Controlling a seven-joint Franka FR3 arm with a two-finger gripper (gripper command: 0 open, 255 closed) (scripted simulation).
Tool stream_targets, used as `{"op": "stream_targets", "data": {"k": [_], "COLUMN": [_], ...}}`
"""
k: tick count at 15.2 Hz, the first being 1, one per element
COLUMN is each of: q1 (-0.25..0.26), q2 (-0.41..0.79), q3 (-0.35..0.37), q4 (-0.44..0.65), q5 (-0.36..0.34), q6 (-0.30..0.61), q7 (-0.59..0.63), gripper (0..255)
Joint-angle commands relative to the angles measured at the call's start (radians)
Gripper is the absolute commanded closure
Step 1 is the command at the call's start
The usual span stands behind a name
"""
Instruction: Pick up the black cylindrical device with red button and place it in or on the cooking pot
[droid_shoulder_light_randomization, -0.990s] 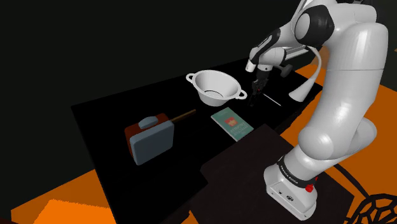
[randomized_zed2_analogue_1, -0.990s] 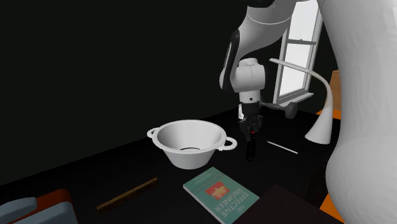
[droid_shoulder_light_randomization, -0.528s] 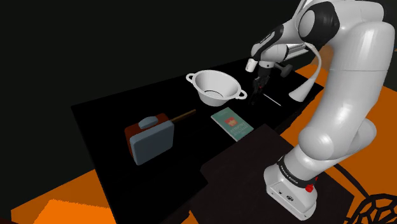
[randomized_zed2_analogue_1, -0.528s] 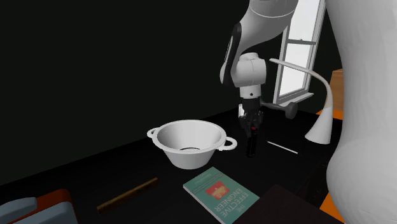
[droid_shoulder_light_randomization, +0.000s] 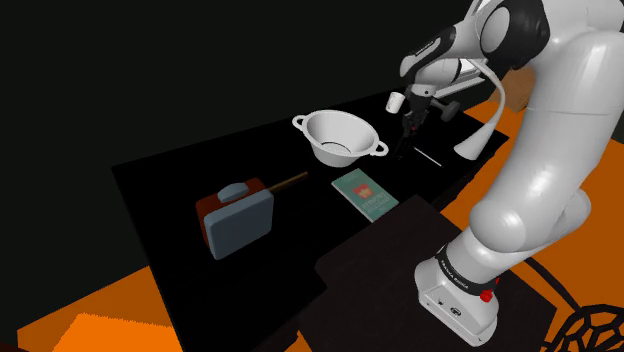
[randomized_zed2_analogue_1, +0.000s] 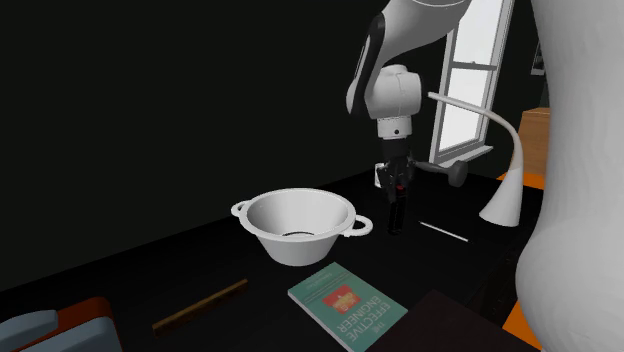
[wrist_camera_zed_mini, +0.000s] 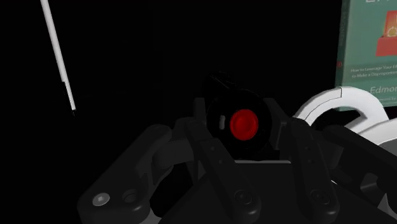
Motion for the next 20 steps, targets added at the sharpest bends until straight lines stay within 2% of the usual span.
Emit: {"op": "stream_targets", "data": {"k": [1, 20], "q1": [0.003, 0.024], "q2": [-0.017, -0.144], "q3": [-0.005, -0.03], "q4": [0.004, 0.103], "q5": [-0.008, -0.065], "q6": [-0.02, -0.236], "q7": [0.002, 0.022], "gripper": [255, 255]}}
